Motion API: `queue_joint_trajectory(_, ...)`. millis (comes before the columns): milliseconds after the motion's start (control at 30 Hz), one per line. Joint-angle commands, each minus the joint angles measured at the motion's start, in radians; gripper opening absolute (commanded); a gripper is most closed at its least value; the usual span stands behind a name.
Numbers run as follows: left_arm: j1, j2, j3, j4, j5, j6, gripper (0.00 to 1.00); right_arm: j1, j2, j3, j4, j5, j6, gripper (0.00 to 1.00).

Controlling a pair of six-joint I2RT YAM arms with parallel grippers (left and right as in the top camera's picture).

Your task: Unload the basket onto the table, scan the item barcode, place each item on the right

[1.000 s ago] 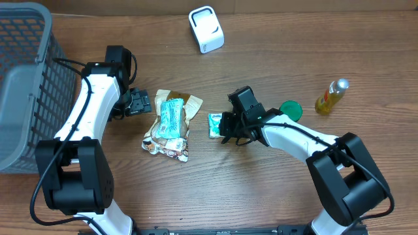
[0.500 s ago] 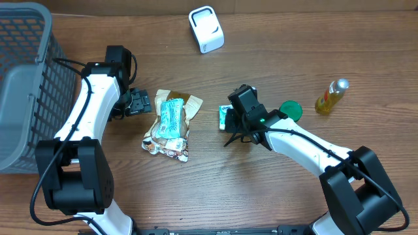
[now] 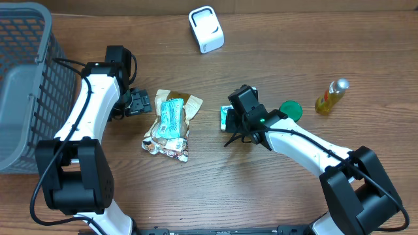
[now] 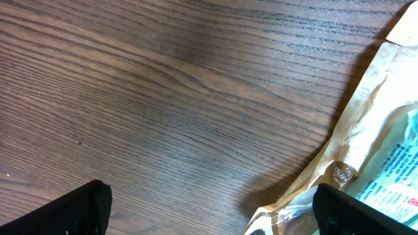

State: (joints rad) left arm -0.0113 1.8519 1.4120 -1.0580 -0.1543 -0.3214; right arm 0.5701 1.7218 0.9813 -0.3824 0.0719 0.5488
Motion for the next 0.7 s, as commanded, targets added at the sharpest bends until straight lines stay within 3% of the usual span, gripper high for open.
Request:
queue_joint_trajectory(0,0.005,-0.008,0.014,0.001,-0.005,0.007,1.00,0.002,-0.021,-0.001,0.006,0.017,-0.008,0.04)
queue_joint_trajectory(667,0.005,-0.008,0.014,0.000,-0.005,0.007,1.00,0.002,-0.021,-0.001,0.000,0.017,-0.008,0.04)
